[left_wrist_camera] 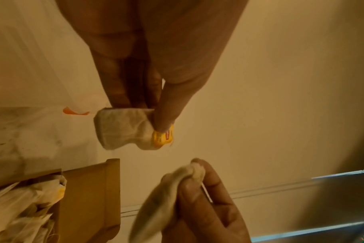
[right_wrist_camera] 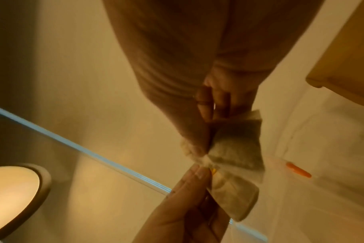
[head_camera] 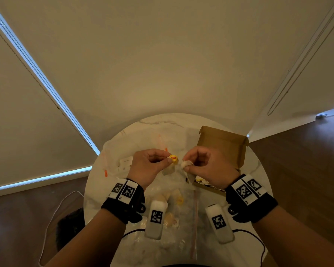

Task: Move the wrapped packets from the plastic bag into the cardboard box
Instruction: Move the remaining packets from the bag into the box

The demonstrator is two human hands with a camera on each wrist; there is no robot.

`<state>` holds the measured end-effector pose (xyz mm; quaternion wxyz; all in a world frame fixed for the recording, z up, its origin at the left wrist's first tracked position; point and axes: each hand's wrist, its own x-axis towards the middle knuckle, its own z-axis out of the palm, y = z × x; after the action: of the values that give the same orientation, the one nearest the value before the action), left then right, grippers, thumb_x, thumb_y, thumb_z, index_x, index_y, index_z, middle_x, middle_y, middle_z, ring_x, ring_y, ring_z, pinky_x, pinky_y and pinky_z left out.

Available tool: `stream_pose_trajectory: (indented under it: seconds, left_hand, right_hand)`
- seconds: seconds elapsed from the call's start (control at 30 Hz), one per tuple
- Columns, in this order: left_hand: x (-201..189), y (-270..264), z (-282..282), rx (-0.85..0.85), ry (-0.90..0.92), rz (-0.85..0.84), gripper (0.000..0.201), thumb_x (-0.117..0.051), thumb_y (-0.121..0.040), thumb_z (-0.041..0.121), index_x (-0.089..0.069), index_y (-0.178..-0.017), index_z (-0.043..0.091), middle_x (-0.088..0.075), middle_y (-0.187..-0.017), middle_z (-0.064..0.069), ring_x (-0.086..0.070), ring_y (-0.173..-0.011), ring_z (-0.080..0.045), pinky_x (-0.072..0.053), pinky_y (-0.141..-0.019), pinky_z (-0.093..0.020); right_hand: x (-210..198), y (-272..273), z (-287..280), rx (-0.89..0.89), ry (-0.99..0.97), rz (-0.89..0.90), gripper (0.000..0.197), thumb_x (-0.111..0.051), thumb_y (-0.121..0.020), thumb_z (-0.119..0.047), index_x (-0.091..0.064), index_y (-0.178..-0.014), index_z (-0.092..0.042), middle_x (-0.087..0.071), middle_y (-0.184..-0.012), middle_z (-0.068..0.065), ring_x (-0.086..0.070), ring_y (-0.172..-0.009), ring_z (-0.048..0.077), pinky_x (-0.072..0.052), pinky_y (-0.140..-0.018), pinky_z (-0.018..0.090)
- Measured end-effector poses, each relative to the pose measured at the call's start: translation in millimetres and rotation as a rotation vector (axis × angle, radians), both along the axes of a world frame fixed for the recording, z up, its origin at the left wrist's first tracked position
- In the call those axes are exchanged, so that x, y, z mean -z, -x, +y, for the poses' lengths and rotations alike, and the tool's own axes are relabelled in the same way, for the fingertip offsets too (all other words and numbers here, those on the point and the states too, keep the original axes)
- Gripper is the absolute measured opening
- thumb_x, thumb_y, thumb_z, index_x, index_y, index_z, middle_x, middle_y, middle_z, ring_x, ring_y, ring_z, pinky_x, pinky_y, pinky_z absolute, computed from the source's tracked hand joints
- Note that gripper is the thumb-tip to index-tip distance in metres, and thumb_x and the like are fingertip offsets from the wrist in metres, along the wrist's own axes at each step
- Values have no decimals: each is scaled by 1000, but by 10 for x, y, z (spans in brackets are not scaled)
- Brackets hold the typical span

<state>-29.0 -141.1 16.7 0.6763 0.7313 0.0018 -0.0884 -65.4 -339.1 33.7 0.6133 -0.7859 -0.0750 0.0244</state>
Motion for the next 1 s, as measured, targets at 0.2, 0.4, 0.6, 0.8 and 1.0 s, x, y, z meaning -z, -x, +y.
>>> stream_pose_trajectory:
  seconds: [0.2, 0.4, 0.6, 0.8, 1.0]
  left_hand:
    - [-63, 33, -89, 180, 54, -35, 14, -75, -79, -1, -76, -81, 12, -74, -78, -9, -68, -75, -20, -57, -76, -31]
    - [-49, 17, -126, 265, 22, -91, 12, -76, -79, 2, -75, -90, 3, -75, -88, -15, -70, -84, -26, -57, -82, -34]
    - [29, -107, -286, 265, -102, -117, 15, -80, -76, 5, -74, -89, 8, -75, -80, -6, -70, -75, -16, -57, -75, -26]
    - [150, -147, -388, 233, -207, -109, 11, -74, -84, 15, -71, -92, 22, -72, -97, 6, -68, -83, -6, -53, -74, -17]
    - [569, -92, -101, 234, -320, 4, 9, -71, -85, 15, -73, -84, 24, -73, -84, 6, -69, -79, -13, -55, -74, -28]
  right_hand:
    - [66, -30, 79, 98, 60, -105, 15, -83, -72, -19, -68, -77, -21, -66, -75, 1, -61, -66, 23, -53, -61, 43]
    - [134, -49, 28, 116, 90, -91, 16, -77, -76, -11, -68, -88, -18, -66, -73, 8, -63, -66, 31, -54, -61, 51]
    - [147, -124, -185, 82, 276, -13, 3, -75, -79, -22, -74, -82, -23, -71, -78, 0, -67, -71, 19, -57, -67, 46]
    - [234, -409, -801, 291, 507, 91, 6, -72, -83, -19, -70, -79, -22, -64, -71, -9, -57, -65, 6, -43, -55, 10]
    - [817, -596, -1173, 397, 759, 257, 10, -71, -83, -25, -73, -86, -15, -67, -79, 0, -59, -72, 13, -36, -55, 15]
